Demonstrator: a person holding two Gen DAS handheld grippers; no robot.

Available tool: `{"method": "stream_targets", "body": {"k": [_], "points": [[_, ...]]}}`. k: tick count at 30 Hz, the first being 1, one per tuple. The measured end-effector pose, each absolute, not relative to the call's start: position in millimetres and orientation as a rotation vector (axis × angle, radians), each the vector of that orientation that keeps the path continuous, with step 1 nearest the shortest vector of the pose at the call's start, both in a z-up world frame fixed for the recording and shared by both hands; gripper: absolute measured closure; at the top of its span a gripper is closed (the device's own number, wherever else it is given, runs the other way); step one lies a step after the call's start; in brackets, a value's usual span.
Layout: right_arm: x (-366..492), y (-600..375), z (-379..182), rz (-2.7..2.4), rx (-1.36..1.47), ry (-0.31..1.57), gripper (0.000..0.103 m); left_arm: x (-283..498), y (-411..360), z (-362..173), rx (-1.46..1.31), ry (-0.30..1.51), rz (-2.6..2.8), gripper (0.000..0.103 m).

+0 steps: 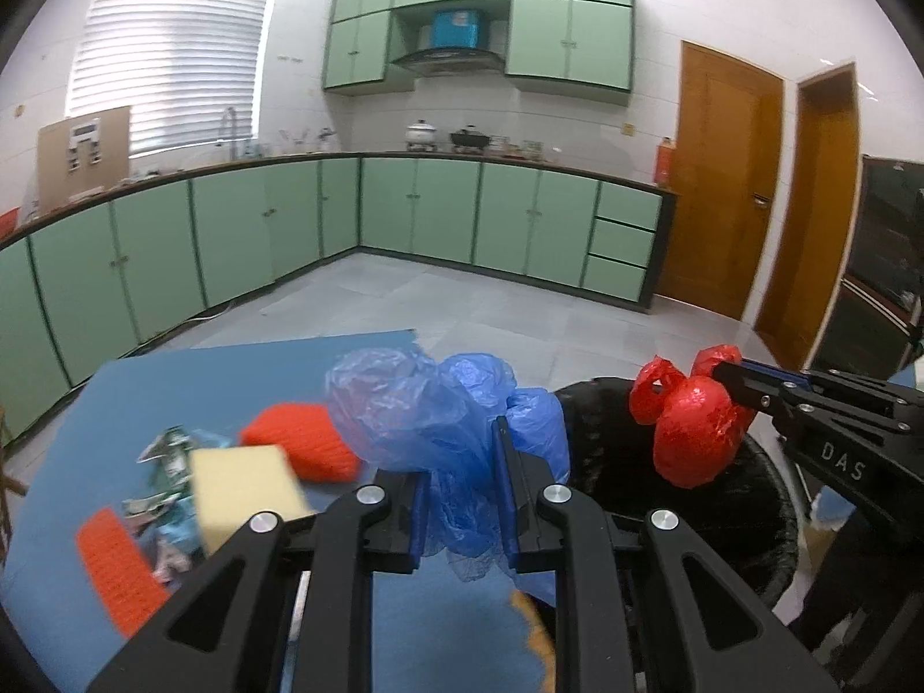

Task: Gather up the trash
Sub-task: 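Carry the blue and red bags over the bin and open both grippers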

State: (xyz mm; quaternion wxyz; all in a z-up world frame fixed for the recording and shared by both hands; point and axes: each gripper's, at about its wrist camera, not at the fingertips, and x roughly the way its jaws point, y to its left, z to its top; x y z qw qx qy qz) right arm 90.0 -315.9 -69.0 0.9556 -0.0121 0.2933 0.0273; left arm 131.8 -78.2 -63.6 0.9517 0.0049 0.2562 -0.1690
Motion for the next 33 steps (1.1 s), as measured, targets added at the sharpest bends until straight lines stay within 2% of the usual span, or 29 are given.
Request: {"method": "stream_targets", "body": {"k": [22, 26, 27, 29, 31, 33], "points": [[107.1, -407.0, -128.6, -0.143, 0.020, 0.711, 0.097, 174.7, -190.4, -117.9, 0.067, 0.636, -0.523, 0.084], [109.7, -412.3, -133.5, -0.170, 0.009, 0.723, 0.089, 182.2, -203.4, -127.9, 0.063, 0.678, -0.556, 0.076], [110.0, -412.3, -134.5, -0.175, 0.007, 0.723, 0.078, 182.7, -202.5, -128.8, 0.058, 0.682, -0.562, 0.068], [109.7, -415.2, -136.1, -0.187, 0.009, 0.719, 0.066, 181.8, -200.4, -129.5, 0.052, 0.682, -0.570, 0.058], [109.1, -415.5, -137.1, -0.191, 0.013, 0.717, 0.062, 180.1, -196.5, -128.3, 0.052, 0.675, -0.569, 0.055], [108.8, -412.9, -136.7, -0.196, 0.010, 0.710, 0.045, 179.4, -189.9, -125.9, 0.044, 0.673, -0.556, 0.052]]}}
